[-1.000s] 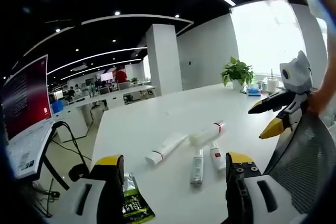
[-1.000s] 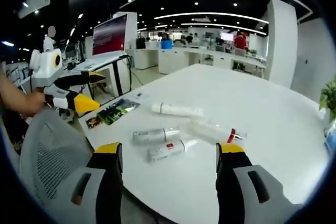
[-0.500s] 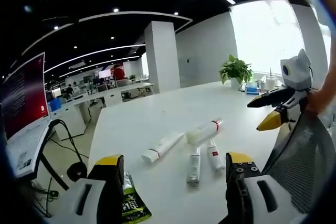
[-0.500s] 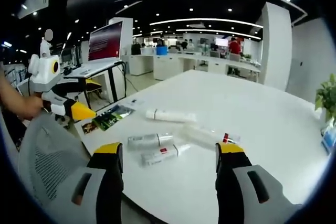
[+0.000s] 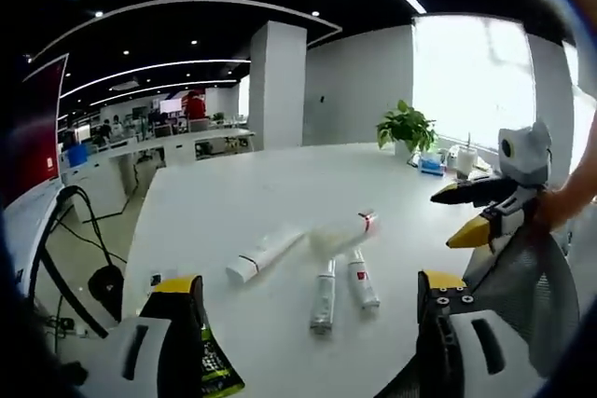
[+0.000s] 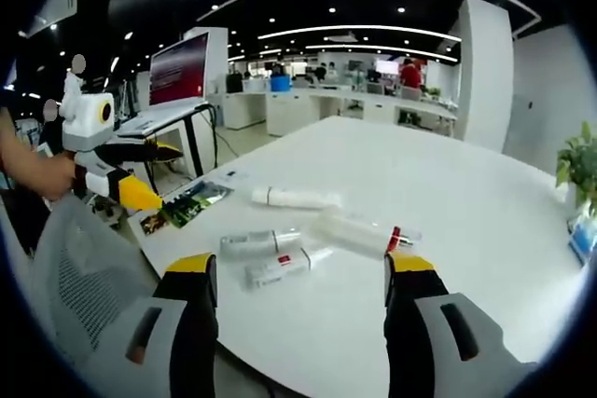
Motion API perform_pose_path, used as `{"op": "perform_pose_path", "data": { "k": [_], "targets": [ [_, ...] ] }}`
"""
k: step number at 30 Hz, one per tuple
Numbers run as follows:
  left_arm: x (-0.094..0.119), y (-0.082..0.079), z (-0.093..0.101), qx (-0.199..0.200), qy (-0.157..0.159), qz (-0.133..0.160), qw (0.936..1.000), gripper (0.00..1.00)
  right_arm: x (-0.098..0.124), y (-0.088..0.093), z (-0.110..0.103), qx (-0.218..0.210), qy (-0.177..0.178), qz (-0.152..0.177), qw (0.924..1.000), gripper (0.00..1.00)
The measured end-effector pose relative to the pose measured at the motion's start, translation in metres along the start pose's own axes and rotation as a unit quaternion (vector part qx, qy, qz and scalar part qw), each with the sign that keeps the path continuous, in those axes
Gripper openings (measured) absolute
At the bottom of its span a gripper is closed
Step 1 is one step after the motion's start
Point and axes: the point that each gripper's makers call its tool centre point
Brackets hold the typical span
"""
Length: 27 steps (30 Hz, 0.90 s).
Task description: Arrange the skincare products in the storage area until every visible bottle or jar stands upright without overlapping.
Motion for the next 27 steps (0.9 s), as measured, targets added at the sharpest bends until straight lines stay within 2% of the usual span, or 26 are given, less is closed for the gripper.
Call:
{"op": "perform_pose_path", "data": {
  "k": [2,7,9,12,14,18,20,21,22,24,26,27],
  "targets": [
    [-0.007,-0.006,-0.002,-0.009,0.002,0.000,1.0000,0.98,0.000,0.001,0.001,0.000,0.002,-0.001,1.0000,0.69],
    [-0.051,-0.024,-0.017,-0.017,0.020,-0.014,0.9996,0.99,-0.001,0.005,0.003,-0.003,0.003,-0.012,0.9999,0.69],
    [-0.066,-0.025,-0.024,-0.048,0.022,-0.031,0.9981,0.99,-0.001,0.004,0.003,0.001,0.005,-0.012,0.9999,0.68],
    [-0.098,-0.026,-0.038,-0.057,0.032,-0.054,0.9964,0.99,-0.001,0.005,0.006,0.002,0.012,-0.014,0.9998,0.67],
    [-0.116,-0.018,-0.045,-0.060,0.042,-0.090,0.9932,0.99,-0.003,0.005,0.005,-0.001,0.010,-0.017,0.9998,0.68],
    [-0.148,-0.021,-0.055,-0.055,0.061,-0.089,0.9926,0.95,-0.005,0.009,0.002,0.002,0.003,-0.027,0.9996,0.68],
    [-0.156,-0.017,-0.059,-0.052,0.072,-0.105,0.9905,0.84,-0.005,0.009,0.002,0.003,0.003,-0.027,0.9996,0.68],
    [-0.159,-0.012,-0.057,-0.039,0.084,-0.119,0.9885,0.82,-0.006,0.011,0.002,0.001,0.003,-0.032,0.9995,0.68],
    [-0.164,-0.005,-0.060,-0.023,0.082,-0.143,0.9860,0.82,-0.007,0.011,0.003,0.000,0.004,-0.034,0.9994,0.68],
    [-0.171,0.005,-0.068,-0.030,0.075,-0.172,0.9819,0.84,-0.007,0.012,0.003,-0.001,0.004,-0.035,0.9994,0.68],
    [-0.178,0.018,-0.075,-0.039,0.070,-0.206,0.9753,0.85,-0.008,0.013,0.003,-0.001,0.003,-0.039,0.9992,0.68],
    [-0.180,0.027,-0.078,-0.036,0.068,-0.232,0.9697,0.85,-0.008,0.015,0.002,0.001,0.002,-0.042,0.9991,0.68]
  ]
}}
Point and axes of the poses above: the point that each gripper's makers call its tool centre point, and the gripper's own axes: x roughly backward along the fingers, z roughly to its right, y roughly out of its underside, and after that the axes turned 1 degree about -y, right-handed
